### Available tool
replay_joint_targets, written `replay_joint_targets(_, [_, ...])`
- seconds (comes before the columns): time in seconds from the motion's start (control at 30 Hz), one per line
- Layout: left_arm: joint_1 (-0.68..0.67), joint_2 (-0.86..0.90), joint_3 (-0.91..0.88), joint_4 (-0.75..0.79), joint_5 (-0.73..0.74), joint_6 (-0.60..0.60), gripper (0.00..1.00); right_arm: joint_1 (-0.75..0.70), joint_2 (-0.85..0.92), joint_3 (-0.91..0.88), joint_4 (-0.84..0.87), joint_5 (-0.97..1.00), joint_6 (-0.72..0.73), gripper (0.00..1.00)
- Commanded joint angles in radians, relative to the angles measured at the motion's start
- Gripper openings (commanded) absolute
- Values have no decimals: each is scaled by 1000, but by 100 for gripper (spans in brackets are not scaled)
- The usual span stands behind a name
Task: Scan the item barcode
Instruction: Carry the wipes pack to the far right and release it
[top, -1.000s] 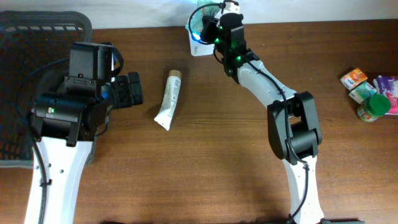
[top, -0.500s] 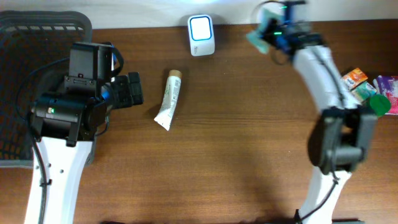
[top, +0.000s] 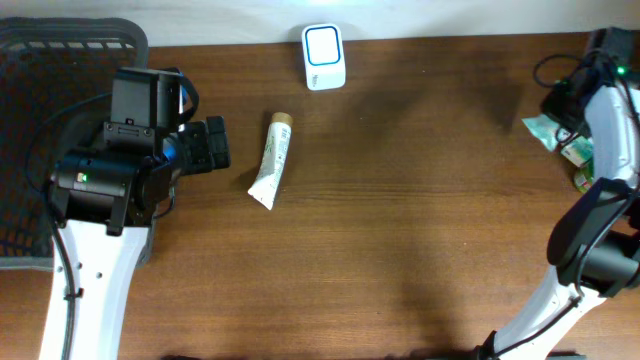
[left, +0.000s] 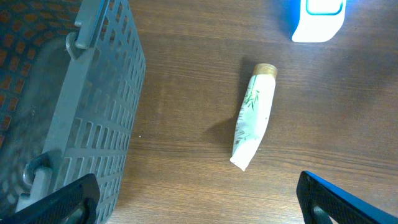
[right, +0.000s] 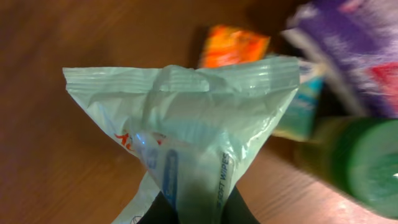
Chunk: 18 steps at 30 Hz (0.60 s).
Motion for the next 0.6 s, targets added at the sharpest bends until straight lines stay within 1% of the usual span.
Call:
replay_joint_targets(0.0, [3,0,1,0,-14,15,99,-42,-2,-6,7,55,-33,28])
replay_joint_targets(0.07, [3,0,1,0,-14,15,99,-47,-2,-6,8,50,-33,72])
replay_joint_targets(0.13, [3,0,1,0,-14,15,99,-43,-2,-6,7,46,-33,85])
replay_joint_targets(0.17, [3,0,1,0,-14,15,99,-40,-2,-6,6,43,-33,89])
replay_joint_targets(0.2, [3,0,1,0,-14,15,99,-36,-2,-6,3,42,-33,92])
replay_joint_targets(0.27, [3,0,1,0,-14,15,99,-28,-2,-6,0,11,-33,92])
replay_joint_targets(0.4, [3,0,1,0,-14,15,99,5,-2,-9,-4,-234,-40,92])
replay_joint_targets(0.43, [3,0,1,0,-14,15,99,22,-2,-10,-5,-333,-73,92])
replay_joint_targets(0.5, [3,0,1,0,-14,15,99,59,-2,-16,-5,-460,-117,92])
replay_joint_targets(0.53, [3,0,1,0,-14,15,99,101,-2,-28,-6,-524,-119,95])
replay_joint_targets(0.57, [3,0,1,0,-14,15,99,125,-2,-37,-7,-545,-119,96])
